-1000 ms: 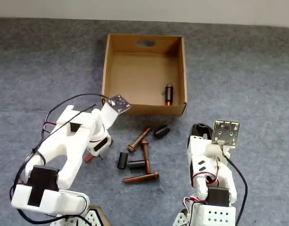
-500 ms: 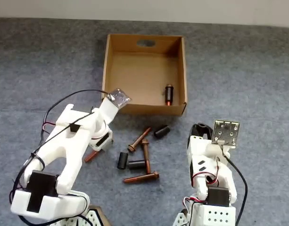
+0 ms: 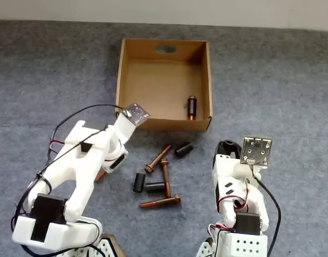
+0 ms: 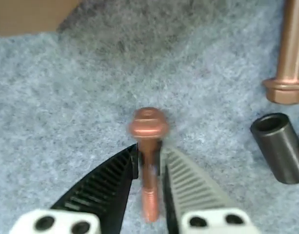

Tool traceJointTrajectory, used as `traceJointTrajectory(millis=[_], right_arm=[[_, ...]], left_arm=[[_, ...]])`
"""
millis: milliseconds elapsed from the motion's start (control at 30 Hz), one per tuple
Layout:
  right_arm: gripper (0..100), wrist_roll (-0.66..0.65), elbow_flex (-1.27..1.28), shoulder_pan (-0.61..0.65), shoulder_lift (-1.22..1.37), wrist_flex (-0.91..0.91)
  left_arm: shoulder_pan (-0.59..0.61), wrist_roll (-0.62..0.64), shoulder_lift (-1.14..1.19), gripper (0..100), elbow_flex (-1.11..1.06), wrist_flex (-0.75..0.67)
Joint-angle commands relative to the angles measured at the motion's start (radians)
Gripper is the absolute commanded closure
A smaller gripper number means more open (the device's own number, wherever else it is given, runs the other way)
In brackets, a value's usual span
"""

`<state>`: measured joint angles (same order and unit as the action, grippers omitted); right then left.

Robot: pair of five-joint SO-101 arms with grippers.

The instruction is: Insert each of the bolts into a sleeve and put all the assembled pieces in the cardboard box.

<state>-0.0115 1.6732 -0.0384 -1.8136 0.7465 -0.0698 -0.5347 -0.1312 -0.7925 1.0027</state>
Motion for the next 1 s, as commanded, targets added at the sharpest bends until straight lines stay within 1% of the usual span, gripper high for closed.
traceJointTrajectory(millis=[0, 133, 233, 367, 433, 467, 567, 700, 800, 967], right_arm=[[99.2, 0.009, 0.081, -0.007, -0.015, -0.019], [99.2, 0.009, 0.081, -0.007, -0.015, -0.019], [99.2, 0.009, 0.081, -0.007, -0.015, -0.019], [99.2, 0.009, 0.081, -0.007, -0.015, -0.019], [99.2, 0.009, 0.081, -0.007, -0.015, -0.019], [99.2, 0.009, 0.081, -0.007, -0.015, -0.019], [99.2, 0.009, 0.081, -0.002, -0.015, -0.019], [99.2, 0.006, 0.088, 0.036, -0.015, -0.018], [99.2, 0.005, 0.094, 0.038, -0.015, -0.019], [99.2, 0.005, 0.094, 0.038, -0.015, -0.019]], left_arm=[[-0.033, 0.008, -0.038, 96, -0.012, -0.011], [-0.048, 0.009, -0.047, 96, -0.015, -0.003], [-0.045, 0.009, -0.048, 96, 0.002, 0.028], [-0.044, 0.009, -0.048, 96, 0.068, 0.132], [-0.044, 0.009, -0.048, 99, 0.108, 0.178], [-0.044, 0.009, -0.048, 99, 0.127, 0.195], [-0.044, 0.011, -0.048, 99, 0.156, 0.216], [-0.044, 0.063, -0.053, 99, 0.157, 0.216], [-0.044, 0.066, -0.12, 99, 0.125, 0.212], [-0.048, 0.066, -0.371, 99, 0.042, 0.21]])
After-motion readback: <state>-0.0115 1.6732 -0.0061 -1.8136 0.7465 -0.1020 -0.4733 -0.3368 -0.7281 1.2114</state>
